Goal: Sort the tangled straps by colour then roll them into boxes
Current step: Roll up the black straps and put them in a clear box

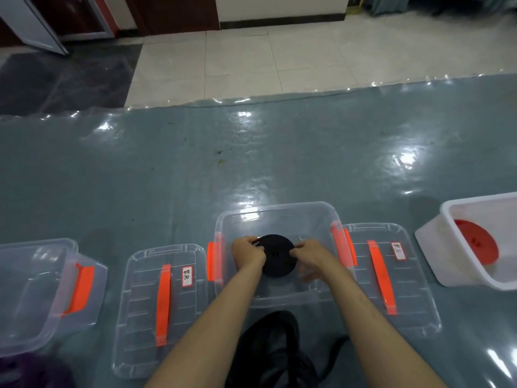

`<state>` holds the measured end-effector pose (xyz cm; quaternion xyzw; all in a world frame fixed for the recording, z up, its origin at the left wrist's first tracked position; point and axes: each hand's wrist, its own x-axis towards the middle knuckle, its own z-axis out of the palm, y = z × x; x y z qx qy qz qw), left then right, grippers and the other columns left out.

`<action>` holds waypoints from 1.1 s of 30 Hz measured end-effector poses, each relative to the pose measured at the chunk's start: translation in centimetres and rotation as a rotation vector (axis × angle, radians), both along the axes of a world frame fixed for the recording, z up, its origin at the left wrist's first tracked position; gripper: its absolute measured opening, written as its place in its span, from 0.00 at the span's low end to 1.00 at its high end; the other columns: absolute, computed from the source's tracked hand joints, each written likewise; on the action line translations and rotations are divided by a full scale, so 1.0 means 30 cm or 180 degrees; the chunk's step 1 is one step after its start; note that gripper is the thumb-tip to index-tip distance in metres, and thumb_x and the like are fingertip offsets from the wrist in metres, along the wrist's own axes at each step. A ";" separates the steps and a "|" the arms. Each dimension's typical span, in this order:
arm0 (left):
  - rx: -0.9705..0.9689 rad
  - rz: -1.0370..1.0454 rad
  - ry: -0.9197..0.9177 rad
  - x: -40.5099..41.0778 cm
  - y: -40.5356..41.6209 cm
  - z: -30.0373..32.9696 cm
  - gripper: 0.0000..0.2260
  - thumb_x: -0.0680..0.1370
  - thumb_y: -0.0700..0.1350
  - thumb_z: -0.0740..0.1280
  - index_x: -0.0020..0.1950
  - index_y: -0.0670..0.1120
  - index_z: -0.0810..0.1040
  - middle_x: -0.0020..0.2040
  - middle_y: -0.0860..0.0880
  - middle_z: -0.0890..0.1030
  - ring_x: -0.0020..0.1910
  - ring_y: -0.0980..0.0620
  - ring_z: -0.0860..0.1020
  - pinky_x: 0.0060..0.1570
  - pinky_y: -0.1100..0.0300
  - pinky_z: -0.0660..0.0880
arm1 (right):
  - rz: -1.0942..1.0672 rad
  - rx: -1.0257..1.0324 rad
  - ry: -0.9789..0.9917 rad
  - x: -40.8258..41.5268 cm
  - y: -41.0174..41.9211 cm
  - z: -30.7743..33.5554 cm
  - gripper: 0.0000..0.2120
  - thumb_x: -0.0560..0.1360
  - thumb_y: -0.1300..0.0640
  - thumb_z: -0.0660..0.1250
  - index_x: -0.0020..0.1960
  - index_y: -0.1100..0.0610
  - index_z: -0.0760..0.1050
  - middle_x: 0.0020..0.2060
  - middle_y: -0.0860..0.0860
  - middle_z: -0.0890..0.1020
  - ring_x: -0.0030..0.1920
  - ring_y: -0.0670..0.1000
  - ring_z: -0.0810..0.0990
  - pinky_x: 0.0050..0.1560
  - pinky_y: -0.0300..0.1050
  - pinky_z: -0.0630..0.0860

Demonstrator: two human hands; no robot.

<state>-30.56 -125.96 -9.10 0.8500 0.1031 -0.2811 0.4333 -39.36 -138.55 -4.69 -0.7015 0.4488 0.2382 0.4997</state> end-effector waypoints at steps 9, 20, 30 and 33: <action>0.0960 -0.1207 -0.0705 -0.005 -0.012 0.020 0.04 0.81 0.35 0.63 0.51 0.39 0.77 0.55 0.40 0.78 0.51 0.43 0.79 0.44 0.55 0.73 | 0.0254 -0.0313 -0.0115 0.021 -0.009 -0.032 0.09 0.79 0.61 0.63 0.46 0.61 0.80 0.37 0.57 0.80 0.36 0.56 0.78 0.42 0.48 0.77; 0.1404 -0.2312 -0.0954 -0.032 0.045 0.141 0.12 0.79 0.37 0.62 0.62 0.39 0.78 0.60 0.39 0.79 0.60 0.37 0.79 0.54 0.50 0.76 | 0.0333 -0.1175 -0.1793 -0.144 0.075 0.227 0.10 0.81 0.57 0.68 0.62 0.51 0.81 0.49 0.43 0.83 0.48 0.41 0.81 0.53 0.32 0.77; 0.0534 -0.2235 -0.2890 -0.249 0.290 0.386 0.09 0.81 0.43 0.65 0.55 0.48 0.85 0.49 0.51 0.86 0.46 0.47 0.83 0.42 0.52 0.79 | -0.0392 -0.1653 -0.2254 -0.622 0.189 0.274 0.09 0.81 0.61 0.68 0.54 0.48 0.82 0.38 0.41 0.86 0.41 0.39 0.85 0.44 0.31 0.77; 0.0493 -0.2286 -0.3097 -0.327 0.381 0.387 0.07 0.80 0.42 0.67 0.53 0.48 0.84 0.46 0.51 0.86 0.43 0.46 0.82 0.38 0.52 0.78 | -0.0258 -0.2040 -0.1791 -0.749 0.202 0.148 0.08 0.80 0.59 0.70 0.53 0.48 0.82 0.42 0.43 0.86 0.43 0.44 0.85 0.47 0.42 0.80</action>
